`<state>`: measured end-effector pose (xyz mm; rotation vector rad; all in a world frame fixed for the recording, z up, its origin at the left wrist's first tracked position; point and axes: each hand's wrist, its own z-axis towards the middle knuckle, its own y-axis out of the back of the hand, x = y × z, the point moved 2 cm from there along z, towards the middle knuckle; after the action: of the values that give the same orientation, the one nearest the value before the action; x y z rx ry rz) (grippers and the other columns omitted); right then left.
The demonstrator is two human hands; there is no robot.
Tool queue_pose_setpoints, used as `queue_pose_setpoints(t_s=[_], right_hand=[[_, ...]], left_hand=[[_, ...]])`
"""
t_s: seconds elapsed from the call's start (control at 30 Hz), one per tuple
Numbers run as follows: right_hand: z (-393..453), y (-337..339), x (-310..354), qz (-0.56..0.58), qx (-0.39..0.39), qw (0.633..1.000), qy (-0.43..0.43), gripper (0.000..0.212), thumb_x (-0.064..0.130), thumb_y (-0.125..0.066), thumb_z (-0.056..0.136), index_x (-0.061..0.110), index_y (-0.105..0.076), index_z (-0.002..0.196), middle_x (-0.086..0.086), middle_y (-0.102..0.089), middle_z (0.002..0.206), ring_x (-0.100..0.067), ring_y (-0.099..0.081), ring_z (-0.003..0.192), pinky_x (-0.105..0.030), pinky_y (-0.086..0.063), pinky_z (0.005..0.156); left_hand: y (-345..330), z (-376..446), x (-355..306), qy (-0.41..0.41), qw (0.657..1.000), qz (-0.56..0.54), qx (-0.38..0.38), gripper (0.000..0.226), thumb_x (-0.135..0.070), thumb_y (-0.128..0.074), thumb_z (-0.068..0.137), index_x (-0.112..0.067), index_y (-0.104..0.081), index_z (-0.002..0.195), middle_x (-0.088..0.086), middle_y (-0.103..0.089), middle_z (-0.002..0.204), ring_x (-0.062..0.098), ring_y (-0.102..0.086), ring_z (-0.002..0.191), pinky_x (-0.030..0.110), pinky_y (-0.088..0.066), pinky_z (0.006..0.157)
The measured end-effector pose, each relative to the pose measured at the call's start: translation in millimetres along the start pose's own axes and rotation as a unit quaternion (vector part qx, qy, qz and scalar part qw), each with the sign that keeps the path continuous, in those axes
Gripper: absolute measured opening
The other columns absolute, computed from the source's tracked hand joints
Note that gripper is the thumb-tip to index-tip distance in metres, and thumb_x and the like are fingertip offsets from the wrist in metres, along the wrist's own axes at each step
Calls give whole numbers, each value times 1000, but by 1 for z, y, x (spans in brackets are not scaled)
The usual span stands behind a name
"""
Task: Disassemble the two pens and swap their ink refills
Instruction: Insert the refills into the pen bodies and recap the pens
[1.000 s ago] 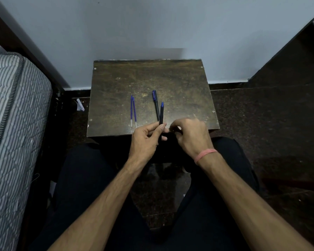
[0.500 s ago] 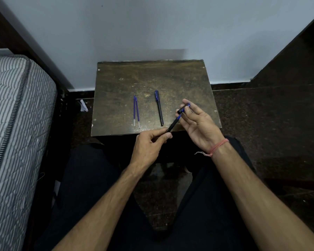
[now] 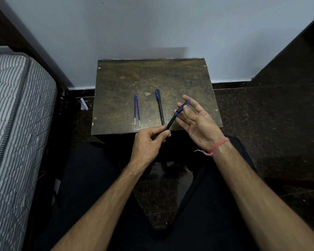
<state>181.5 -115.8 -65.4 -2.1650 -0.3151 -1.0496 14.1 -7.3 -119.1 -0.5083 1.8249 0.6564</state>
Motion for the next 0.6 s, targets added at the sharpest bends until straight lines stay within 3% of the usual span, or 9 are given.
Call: queue_pose_setpoints(t_s=[0.1,0.27,0.43,0.6], right_hand=[[0,0,-3,-67,10,997,22,42,4,-63,109,20,-64,148,-4,-78,124,-23,-72,116,-32,-65,90],[-1,-5,-12,-169,31,985,30,40,1,-67,106,13,-67,144,-9,-80,118,-22,-76,118,-39,-64,101],[-2,-8,-13,-186,36,981,32,34,3,-67,107,7,-69,140,-13,-78,125,-18,-76,106,-33,-65,94],[-3,-12,-14,-161,23,986,28,31,7,-71,104,3,-71,135,-12,-80,115,-15,-79,94,-28,-65,81]], left_hand=[[0,-1,-1,4,1000,10,-1,23,-37,-79,104,-33,-86,126,-19,-87,97,-2,-78,84,21,-58,79],[0,0,-2,8,1000,10,-5,20,-37,-77,106,-36,-87,123,-19,-87,95,0,-78,83,27,-59,80],[0,-1,-2,8,1000,13,-5,19,-38,-74,108,-37,-86,122,-21,-86,97,-1,-80,84,25,-57,78],[-4,-3,-7,3,1000,9,10,21,-36,-69,111,-34,-86,124,-18,-87,99,2,-80,84,22,-56,77]])
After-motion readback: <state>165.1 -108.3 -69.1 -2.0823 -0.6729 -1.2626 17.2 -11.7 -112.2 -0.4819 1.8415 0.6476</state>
